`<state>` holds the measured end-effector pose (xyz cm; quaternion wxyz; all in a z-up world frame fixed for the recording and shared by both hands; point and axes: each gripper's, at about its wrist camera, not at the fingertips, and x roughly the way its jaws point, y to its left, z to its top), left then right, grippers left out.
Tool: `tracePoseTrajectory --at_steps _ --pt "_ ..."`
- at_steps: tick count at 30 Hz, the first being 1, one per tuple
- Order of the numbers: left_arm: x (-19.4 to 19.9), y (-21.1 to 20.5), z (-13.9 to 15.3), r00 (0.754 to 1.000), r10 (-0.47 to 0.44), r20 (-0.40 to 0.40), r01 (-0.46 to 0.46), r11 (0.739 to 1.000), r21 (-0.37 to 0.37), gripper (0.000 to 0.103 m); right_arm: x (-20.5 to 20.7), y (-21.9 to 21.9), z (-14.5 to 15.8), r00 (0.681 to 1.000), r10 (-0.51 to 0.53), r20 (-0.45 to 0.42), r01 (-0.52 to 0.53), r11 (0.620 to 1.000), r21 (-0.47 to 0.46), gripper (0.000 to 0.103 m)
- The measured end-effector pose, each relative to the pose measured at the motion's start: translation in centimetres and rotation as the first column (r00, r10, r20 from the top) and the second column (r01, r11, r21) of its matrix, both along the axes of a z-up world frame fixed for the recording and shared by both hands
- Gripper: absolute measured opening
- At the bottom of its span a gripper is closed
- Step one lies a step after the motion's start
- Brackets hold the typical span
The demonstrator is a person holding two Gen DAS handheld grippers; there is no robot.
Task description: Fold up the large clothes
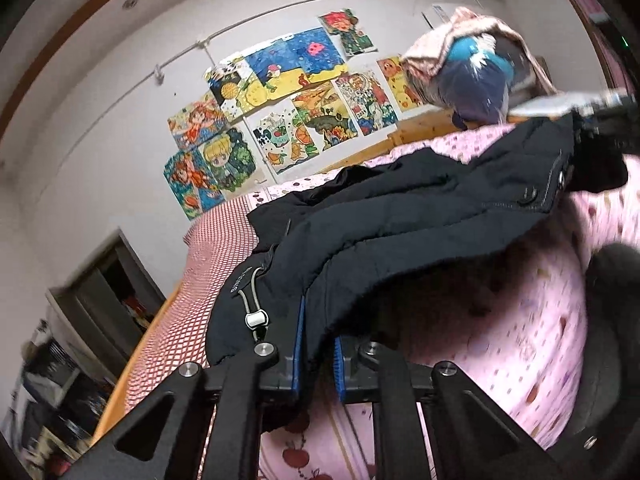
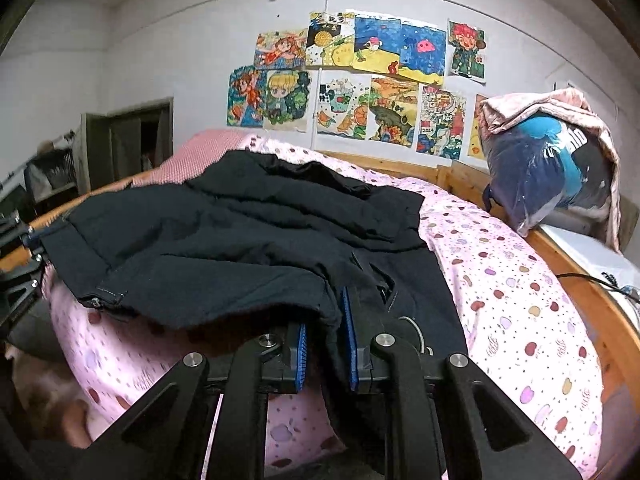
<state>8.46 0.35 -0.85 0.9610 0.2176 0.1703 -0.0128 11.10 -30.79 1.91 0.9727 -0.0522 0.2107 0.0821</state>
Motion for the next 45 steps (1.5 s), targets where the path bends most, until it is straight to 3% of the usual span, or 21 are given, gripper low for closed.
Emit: tracePoseTrajectory --at_steps 5,12,17,31,37,45 --pt "0.5 1.0 1.9 1.0 0.005 -0.01 -0.006 0.993 -0.12 0.01 1.1 -0.5 0.5 1.0 -0.009 0.019 0.009 0.999 0.042 0.013" --pt "-0.2 1.8 4.2 0.999 0.0 0.047 0.01 0.979 -0.205 0.006 0.6 -1.0 1.1 0.995 -0.034 0.097 0.023 0.994 0.105 0.008" --pt "-2.2 1.6 6.2 0.992 -0.012 0.126 0.038 0.978 -0.203 0.006 -1.0 -1.2 2.2 0.984 -0.043 0.174 0.02 0.991 0.13 0.006" --pt "-8.5 1.5 11.1 0.972 -0.033 0.233 0.081 0.976 -0.203 0.006 -8.4 -1.4 7.1 0.935 -0.024 0.353 -0.025 0.991 0.134 0.006" --pt "-6.7 1.5 11.8 0.973 -0.046 0.227 0.09 0.977 -0.191 0.006 -9.2 -0.9 7.9 0.924 -0.017 0.383 -0.02 0.996 0.092 0.006" --pt "-1.7 1.6 13.8 0.978 -0.06 0.198 0.102 0.972 -0.21 0.006 -5.5 -1.1 9.5 0.931 -0.007 0.365 -0.022 0.997 0.074 0.005"
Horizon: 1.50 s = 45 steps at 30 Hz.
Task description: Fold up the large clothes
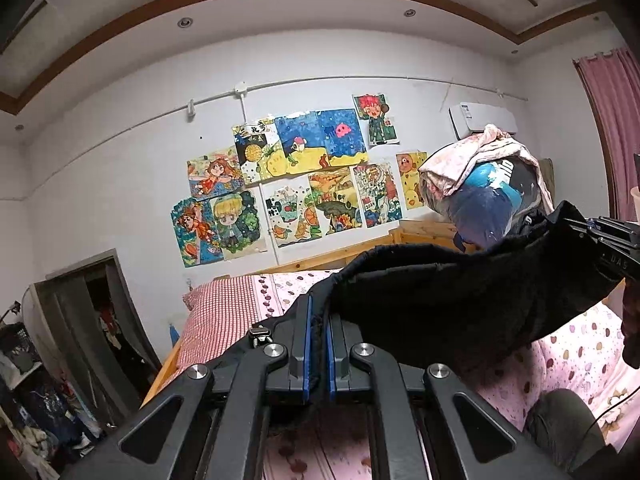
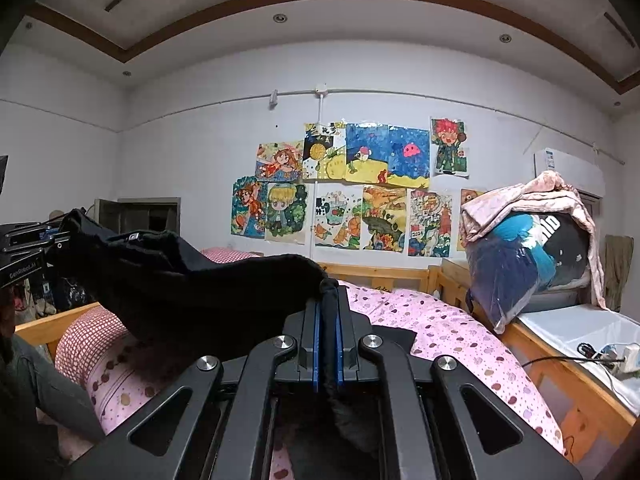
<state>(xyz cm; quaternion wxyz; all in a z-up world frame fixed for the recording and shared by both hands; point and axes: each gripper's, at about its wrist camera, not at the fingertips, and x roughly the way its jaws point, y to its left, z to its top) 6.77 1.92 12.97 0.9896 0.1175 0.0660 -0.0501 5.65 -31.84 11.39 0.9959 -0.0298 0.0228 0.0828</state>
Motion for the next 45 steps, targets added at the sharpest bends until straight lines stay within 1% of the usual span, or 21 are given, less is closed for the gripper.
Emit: tracePoseTrajectory --at_steps 2,7,11,17,20,23,27,34,42,45 --pt "1.2 -0.1 0.3 1.0 -0.001 -0.011 0.001 1.0 -0.001 0.006 1.2 -0.1 0.5 1.0 0.005 -0.007 -0.005 1.0 -0.004 0.005" --pt "4.3 0.3 1.3 0.998 -0.002 -0.064 -0.001 0.999 -0.038 0.006 4.1 0.1 1.7 1.0 0.013 -0.016 -0.014 1.0 -0.022 0.005" --pt "6.2 0.5 1.8 0.995 -0.002 -0.095 -0.001 0.999 -0.038 0.006 6.2 0.5 2.5 1.0 0.018 -0.026 -0.019 0.999 -0.035 0.005" --pt "8.9 0.4 2.0 0.993 0.003 -0.12 -0.005 1.0 -0.019 0.006 8.4 1.5 3.3 1.0 0.004 -0.027 -0.006 0.996 -0.091 0.005" --pt "10.4 0.3 2.2 0.992 0.006 -0.126 -0.008 1.0 -0.014 0.006 9.9 1.6 3.5 0.999 -0.004 -0.033 0.001 0.995 -0.098 0.005" --pt "11.8 0.4 2.2 0.992 0.012 -0.125 -0.016 1.0 -0.025 0.006 11.2 1.7 3.6 0.999 -0.009 -0.036 0.005 0.996 -0.094 0.005" --pt "14.1 0.7 1.9 0.993 0.027 -0.119 -0.03 0.999 -0.027 0.006 13.0 2.0 3.7 0.999 -0.015 -0.03 0.012 0.995 -0.1 0.005" --pt "19.6 1.3 0.8 0.987 0.053 -0.151 -0.059 0.997 -0.042 0.006 16.8 3.6 3.8 0.999 -0.041 -0.027 0.036 0.989 -0.146 0.005" --pt "26.1 1.4 -1.7 0.976 0.077 -0.203 -0.086 0.996 -0.036 0.006 22.5 5.2 2.1 0.996 -0.082 -0.042 0.072 0.977 -0.199 0.005" --pt "28.8 1.5 -2.7 0.968 0.087 -0.235 -0.1 0.994 -0.042 0.006 24.6 5.6 1.5 0.994 -0.094 -0.05 0.08 0.971 -0.223 0.005"
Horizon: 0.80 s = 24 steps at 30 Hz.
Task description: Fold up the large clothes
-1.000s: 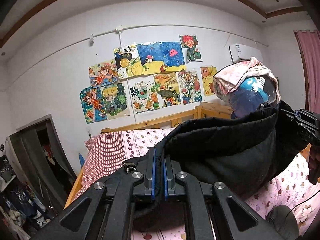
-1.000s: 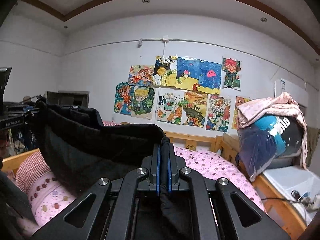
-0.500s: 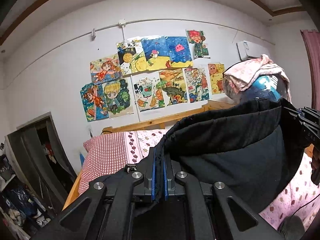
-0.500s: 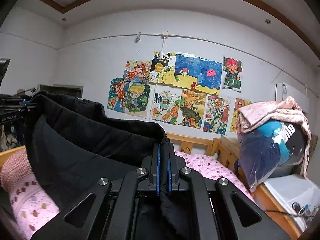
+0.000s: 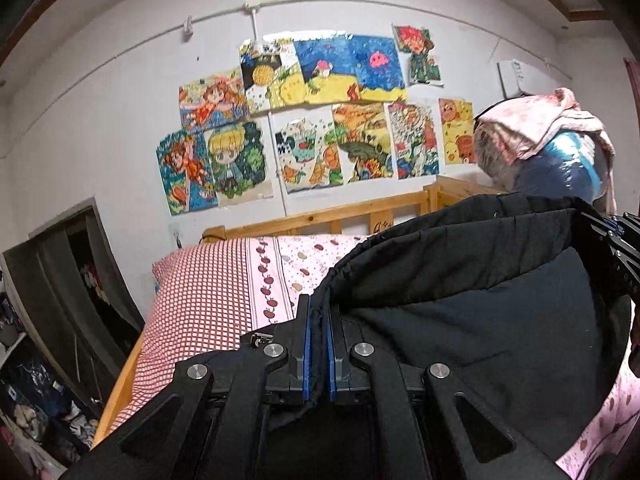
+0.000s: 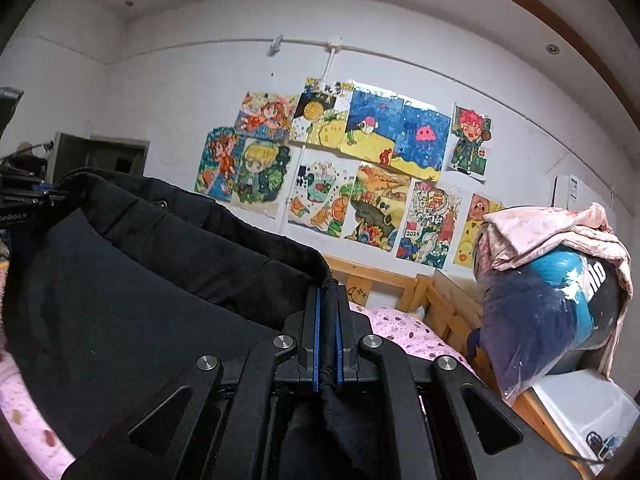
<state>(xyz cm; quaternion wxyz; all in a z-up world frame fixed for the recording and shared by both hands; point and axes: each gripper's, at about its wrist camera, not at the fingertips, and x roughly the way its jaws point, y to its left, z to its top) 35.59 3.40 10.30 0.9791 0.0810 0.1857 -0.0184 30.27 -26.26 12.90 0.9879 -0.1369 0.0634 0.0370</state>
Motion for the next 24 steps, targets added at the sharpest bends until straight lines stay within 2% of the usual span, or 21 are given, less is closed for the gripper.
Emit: tracePoseTrajectory --at_steps 12,19,24 --pt "8.9 0.1 -4.5 0.989 0.052 -0.141 -0.052 0.999 0.006 0.006 8.6 2.1 -3.1 0.996 -0.052 -0.073 0.046 0.996 -0.073 0.005" --pt "11.5 0.2 -6.0 0.978 0.063 -0.197 -0.063 0.998 0.007 0.007 12.6 2.9 -4.6 0.988 -0.08 -0.132 0.068 0.993 -0.092 0.005" --pt "12.0 0.2 -6.3 0.978 0.064 -0.198 -0.064 0.998 0.008 0.008 14.2 3.4 -5.8 0.982 -0.089 -0.169 0.074 0.993 -0.097 0.005"
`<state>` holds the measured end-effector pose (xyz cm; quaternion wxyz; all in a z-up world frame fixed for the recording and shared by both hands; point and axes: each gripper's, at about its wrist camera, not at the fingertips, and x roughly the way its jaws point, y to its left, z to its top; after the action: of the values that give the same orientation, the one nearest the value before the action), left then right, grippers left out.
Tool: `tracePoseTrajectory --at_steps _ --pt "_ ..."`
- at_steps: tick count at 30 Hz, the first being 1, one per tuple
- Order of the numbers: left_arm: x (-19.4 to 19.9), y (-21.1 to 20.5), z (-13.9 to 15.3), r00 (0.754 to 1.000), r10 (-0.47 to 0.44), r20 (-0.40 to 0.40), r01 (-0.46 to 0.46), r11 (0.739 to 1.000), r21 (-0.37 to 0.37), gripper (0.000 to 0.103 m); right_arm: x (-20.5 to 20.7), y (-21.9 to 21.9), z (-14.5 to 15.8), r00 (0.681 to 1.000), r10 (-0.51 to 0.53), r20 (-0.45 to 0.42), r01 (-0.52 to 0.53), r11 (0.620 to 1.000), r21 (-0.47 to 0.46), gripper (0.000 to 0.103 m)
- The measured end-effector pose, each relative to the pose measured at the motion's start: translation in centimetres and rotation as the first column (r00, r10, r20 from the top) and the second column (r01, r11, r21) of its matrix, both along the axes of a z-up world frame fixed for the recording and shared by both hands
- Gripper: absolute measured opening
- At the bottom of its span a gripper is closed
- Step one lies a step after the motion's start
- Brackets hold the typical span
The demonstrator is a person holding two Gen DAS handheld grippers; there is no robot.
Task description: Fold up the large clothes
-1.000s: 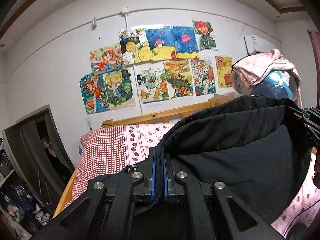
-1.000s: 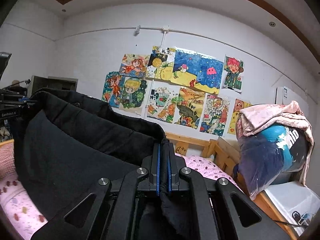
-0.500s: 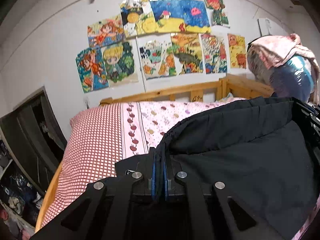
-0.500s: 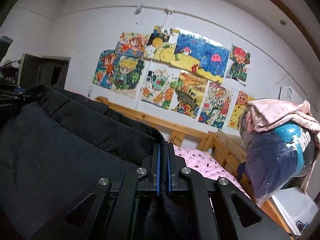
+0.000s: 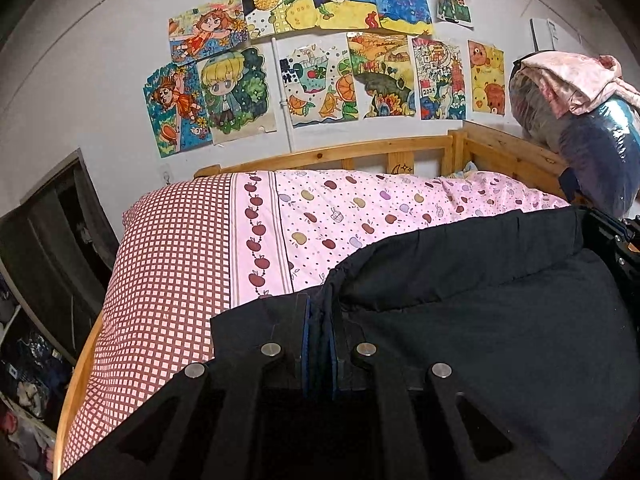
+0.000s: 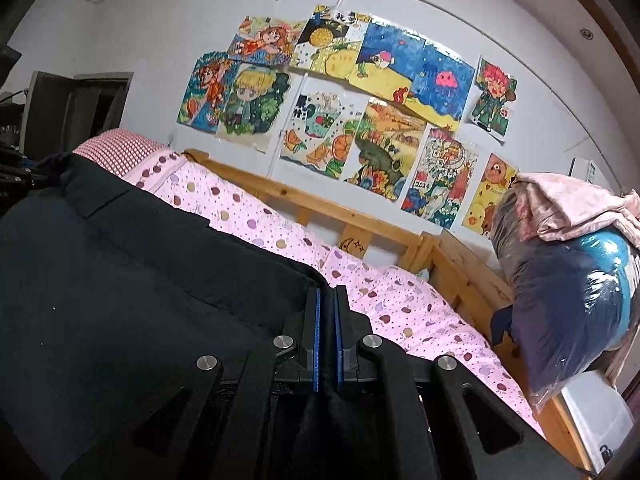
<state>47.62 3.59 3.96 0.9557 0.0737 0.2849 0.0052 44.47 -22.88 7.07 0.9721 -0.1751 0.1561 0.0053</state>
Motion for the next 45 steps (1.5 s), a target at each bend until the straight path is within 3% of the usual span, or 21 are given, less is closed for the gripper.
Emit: tracePoseTrajectory --at_steps 5,12,14,15,16,17,18,19,20,25,27,32,36,40,45 --pt "0.8 0.0 -0.5 1.0 0.001 -0.016 -0.001 1.0 -0.001 0.009 0.9 0.0 -0.6 1.0 -0.015 -0.011 0.015 1.0 0.001 0.005" --pt "0.3 1.0 -0.3 1.0 -0.011 -0.029 0.009 0.997 -0.072 0.014 1.5 -0.8 -1.0 0.998 0.012 -0.065 -0.009 0.999 0.046 0.008" --pt "0.0 1.0 -0.1 1.0 0.005 -0.023 -0.007 0.997 -0.07 0.021 1.4 -1.2 -1.0 0.997 0.024 -0.07 -0.02 0.998 0.063 0.009" --pt "-0.2 1.1 0.1 1.0 0.015 -0.015 -0.016 0.997 -0.074 0.03 1.3 -1.3 -0.9 0.997 0.029 -0.071 -0.024 0.997 0.068 0.011" --pt "-0.4 1.2 0.3 1.0 0.022 -0.009 -0.023 0.996 -0.082 0.045 1.2 -1.5 -0.9 0.997 0.035 -0.073 -0.029 0.997 0.073 0.012" --pt "-0.7 1.4 0.7 1.0 0.026 0.0 -0.026 0.995 -0.099 0.055 1.0 -1.6 -0.8 0.996 0.042 -0.074 -0.036 0.996 0.079 0.02" --pt "-1.1 1.7 1.1 0.999 0.03 0.02 -0.027 0.992 -0.126 0.07 0.9 -1.7 -0.8 0.996 0.051 -0.077 -0.044 0.995 0.084 0.039" --pt "-1.5 2.0 1.5 0.999 0.033 0.036 -0.028 0.989 -0.143 0.077 0.7 -1.8 -0.8 0.995 0.058 -0.076 -0.051 0.995 0.087 0.049" --pt "-2.0 2.2 1.8 0.998 0.034 0.05 -0.026 0.987 -0.158 0.079 0.2 -1.9 -0.6 0.996 0.067 -0.065 -0.061 0.994 0.087 0.06" --pt "-3.8 2.5 2.4 0.998 0.017 0.053 -0.007 0.982 -0.19 0.089 -2.0 -1.9 0.0 0.994 0.095 -0.044 -0.093 0.994 0.057 0.065" --pt "-4.8 2.3 2.3 0.998 -0.007 0.059 0.018 0.983 -0.184 0.091 -3.1 -2.1 0.3 0.992 0.115 -0.046 -0.111 0.991 0.076 0.075" --pt "-7.4 1.3 1.3 0.992 -0.115 0.059 0.122 0.985 -0.122 0.092 -5.5 -3.1 0.7 0.977 0.198 -0.072 -0.183 0.967 0.175 0.085" --pt "-7.9 0.5 -0.3 0.983 -0.185 0.011 0.185 0.976 -0.115 0.093 -6.4 -3.8 -0.8 0.942 0.301 -0.146 -0.249 0.922 0.296 0.087" --pt "-6.2 -0.6 -1.8 0.982 -0.18 -0.049 0.177 0.982 -0.06 0.093 -5.4 -3.5 -3.6 0.91 0.348 -0.225 -0.261 0.903 0.342 0.087" --pt "-3.3 -0.3 -2.1 0.988 -0.135 -0.072 0.129 0.988 -0.087 0.094 -2.9 -2.8 -5.7 0.895 0.353 -0.274 -0.249 0.903 0.35 0.087"
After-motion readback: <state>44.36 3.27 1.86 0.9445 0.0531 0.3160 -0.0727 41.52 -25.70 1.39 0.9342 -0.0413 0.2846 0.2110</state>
